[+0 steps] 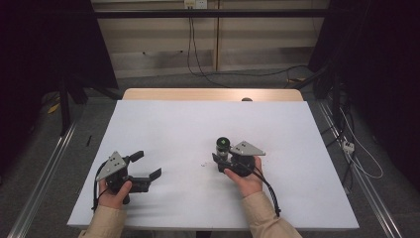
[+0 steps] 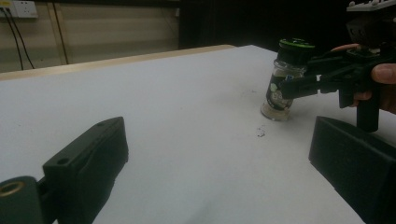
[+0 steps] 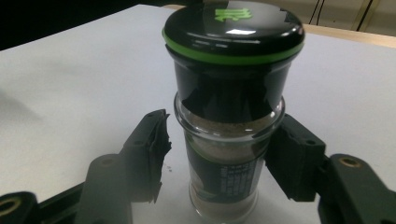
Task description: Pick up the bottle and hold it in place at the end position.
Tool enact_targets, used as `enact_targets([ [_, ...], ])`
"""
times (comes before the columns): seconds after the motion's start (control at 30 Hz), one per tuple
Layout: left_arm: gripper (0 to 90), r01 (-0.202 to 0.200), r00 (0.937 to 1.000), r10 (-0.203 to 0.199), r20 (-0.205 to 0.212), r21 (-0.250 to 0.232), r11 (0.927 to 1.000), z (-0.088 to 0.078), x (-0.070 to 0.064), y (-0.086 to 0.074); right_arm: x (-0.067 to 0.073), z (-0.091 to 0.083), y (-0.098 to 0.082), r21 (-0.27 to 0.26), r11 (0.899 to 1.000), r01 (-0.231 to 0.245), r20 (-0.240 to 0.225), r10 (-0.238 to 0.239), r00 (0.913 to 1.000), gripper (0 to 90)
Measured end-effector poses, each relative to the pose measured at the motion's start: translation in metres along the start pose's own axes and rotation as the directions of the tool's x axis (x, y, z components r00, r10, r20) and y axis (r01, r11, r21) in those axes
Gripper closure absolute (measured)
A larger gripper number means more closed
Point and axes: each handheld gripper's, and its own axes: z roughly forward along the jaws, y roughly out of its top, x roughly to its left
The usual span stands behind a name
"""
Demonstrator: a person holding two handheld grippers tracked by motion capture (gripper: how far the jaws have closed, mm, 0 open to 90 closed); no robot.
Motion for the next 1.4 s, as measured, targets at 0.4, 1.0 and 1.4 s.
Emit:
enact_targets([
  [0.4,4.4,-0.004,1.0000,0.004,0.001,0.005,1.0000,0.000,0.000,-0.001,-0.004,0.001,0.001,-0.009,1.000,-0.015,0.006,0.015,0.9999,52.4],
  [1.0,4.4,-0.003,1.0000,0.003,-0.006,0.001,1.0000,-0.001,-0.001,0.000,-0.001,0.007,0.011,-0.025,1.000,0.012,0.004,-0.012,0.9999,53.4],
  [1.4,4.4,-0.006,1.0000,0.006,0.001,0.000,1.0000,0.000,-0.001,0.000,-0.001,0.013,0.020,-0.019,0.999,0.039,-0.007,-0.039,0.9992,53.4],
])
